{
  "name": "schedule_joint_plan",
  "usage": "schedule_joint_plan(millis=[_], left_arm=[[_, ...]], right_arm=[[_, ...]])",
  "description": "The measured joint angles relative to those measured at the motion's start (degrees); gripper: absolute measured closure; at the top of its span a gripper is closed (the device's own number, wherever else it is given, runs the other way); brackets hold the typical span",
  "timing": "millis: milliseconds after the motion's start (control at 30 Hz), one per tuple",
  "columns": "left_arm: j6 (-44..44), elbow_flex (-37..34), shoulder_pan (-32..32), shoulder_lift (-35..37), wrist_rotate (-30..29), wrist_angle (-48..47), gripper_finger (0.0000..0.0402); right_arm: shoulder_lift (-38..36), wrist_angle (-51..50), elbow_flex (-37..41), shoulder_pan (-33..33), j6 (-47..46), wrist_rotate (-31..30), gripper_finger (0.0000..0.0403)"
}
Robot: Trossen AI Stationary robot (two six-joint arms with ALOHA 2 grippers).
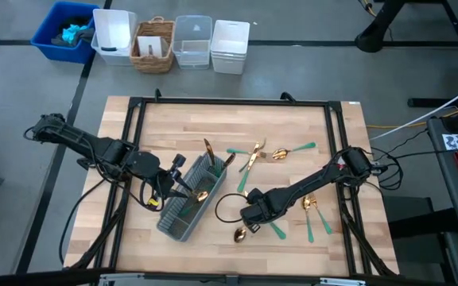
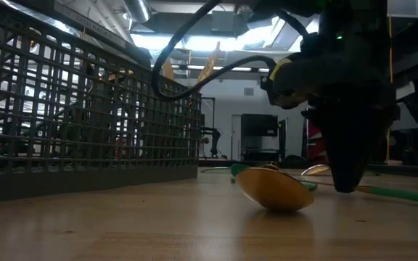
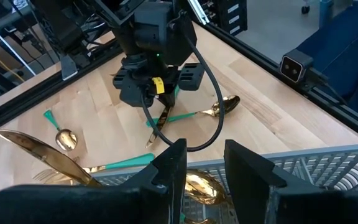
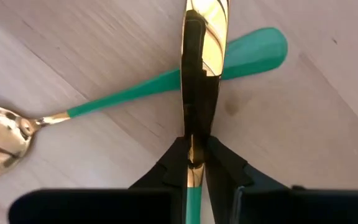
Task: Sort silverware
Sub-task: Put the green knife into the silverware basket
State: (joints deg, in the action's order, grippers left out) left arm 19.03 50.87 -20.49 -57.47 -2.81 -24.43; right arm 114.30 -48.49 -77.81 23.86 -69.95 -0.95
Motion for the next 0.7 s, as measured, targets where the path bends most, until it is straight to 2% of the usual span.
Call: schedule_joint_plan(millis=[400,700], left_arm=[[-0.02,0.0,0.02,4.48,-1.36,3.39,0.0302],[-0.2,0.0,0.02,8.14,-3.39,6.48,0.0302]], right_arm=[[-3.63,-2.05,-0.1,0.0,2.82,-1.54,0.0361],[-10.71,-3.7,-0.18,-0.28,5.88,-8.94,0.0361]])
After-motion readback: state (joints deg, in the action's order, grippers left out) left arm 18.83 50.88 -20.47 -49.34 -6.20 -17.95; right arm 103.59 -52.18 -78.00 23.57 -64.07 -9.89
